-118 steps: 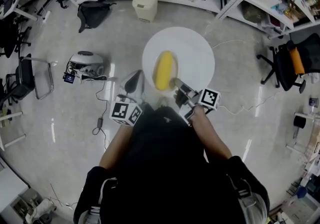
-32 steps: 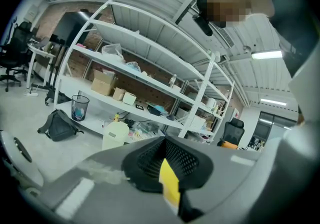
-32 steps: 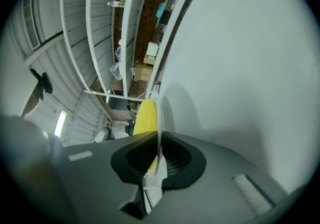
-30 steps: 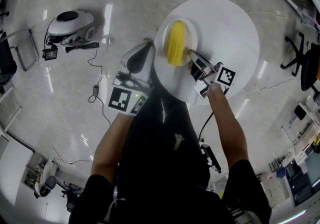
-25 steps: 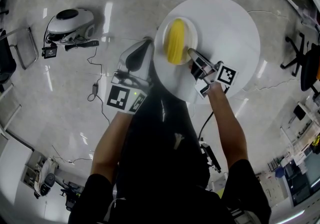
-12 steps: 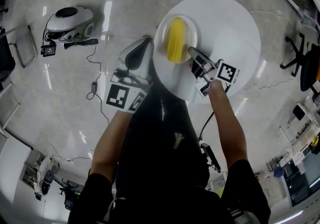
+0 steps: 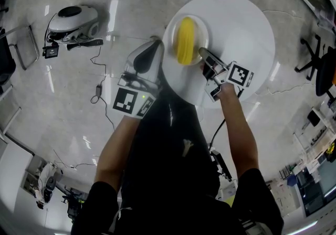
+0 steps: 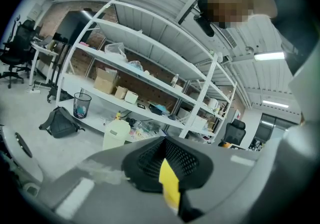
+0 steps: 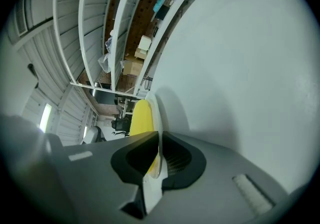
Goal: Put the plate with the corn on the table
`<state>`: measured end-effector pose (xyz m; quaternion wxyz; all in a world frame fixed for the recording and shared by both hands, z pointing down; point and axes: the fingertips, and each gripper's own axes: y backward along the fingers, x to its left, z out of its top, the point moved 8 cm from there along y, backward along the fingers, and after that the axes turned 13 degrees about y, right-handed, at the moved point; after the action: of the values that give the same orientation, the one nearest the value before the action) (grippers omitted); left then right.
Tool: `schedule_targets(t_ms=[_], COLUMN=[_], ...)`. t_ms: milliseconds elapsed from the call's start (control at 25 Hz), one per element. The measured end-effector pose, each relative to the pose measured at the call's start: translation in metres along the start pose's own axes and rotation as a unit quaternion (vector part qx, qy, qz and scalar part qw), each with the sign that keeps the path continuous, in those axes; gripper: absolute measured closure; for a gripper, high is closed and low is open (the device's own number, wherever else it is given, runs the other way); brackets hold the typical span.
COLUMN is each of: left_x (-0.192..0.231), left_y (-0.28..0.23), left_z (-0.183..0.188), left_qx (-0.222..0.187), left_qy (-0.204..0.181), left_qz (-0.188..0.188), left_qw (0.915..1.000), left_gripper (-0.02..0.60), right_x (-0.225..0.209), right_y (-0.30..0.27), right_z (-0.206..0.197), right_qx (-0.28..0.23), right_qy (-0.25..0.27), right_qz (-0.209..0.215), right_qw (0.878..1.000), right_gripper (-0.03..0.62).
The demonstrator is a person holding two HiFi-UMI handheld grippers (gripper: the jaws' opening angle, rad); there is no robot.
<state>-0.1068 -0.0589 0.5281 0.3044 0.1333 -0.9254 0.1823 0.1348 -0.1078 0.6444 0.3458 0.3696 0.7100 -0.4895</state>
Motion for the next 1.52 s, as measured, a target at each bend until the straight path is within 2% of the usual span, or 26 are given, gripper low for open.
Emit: schedule_targets(t_ms=[160,280,400,600,880,1040,1200,1520], left_x=[0.003,0.003,0.004,0.003,0.005,0.005,0.004,0.001], left_y=[0.001,-0.001,-0.001,0.000,0.003,0.002,0.002,0.000], left_z=[0.000,0.000,0.000,-0.002,-0.005,-0.006,-0.006,-0.007], left_qx=[0.001,0.001,0.002,0.003,0.007,0.007,0.008,0.012], left_qy=[0.000,0.001,0.001,0.001,0.002,0.003,0.003,0.003], left_qz=[0.001,0.001,0.001,-0.002,-0.003,-0.003,-0.005,-0.010], left_qw=[1.0000,1.0000,1.0000,1.0000,1.0000,1.0000,1.0000,0.9999], left_gripper=[0.578,0.578,0.578,0.578,0.578,0.578,0.578,0.578], right_x=[0.001,0.001,0.003,0.008,0.011,0.013,0.015,0.019], right_y=[0.001,0.006,0.004,0.000,-0.002,-0.002,-0.001,-0.001], right_z=[-0.002,-0.004,-0.004,0.000,0.001,0.003,0.003,0.003], right_qx=[0.013,0.016,0.014,0.020,0.035,0.043,0.047,0.065], right_qy=[0.004,-0.015,-0.009,0.047,0.063,0.072,0.084,0.131], right_qz=[-0.042,-0.074,-0.082,-0.089,-0.117,-0.128,-0.141,-0.163], right_qw=[0.999,0.997,0.996,0.995,0.991,0.988,0.985,0.976], right_gripper=[0.565,0.565,0.562,0.559,0.556,0.523,0.520,0.510])
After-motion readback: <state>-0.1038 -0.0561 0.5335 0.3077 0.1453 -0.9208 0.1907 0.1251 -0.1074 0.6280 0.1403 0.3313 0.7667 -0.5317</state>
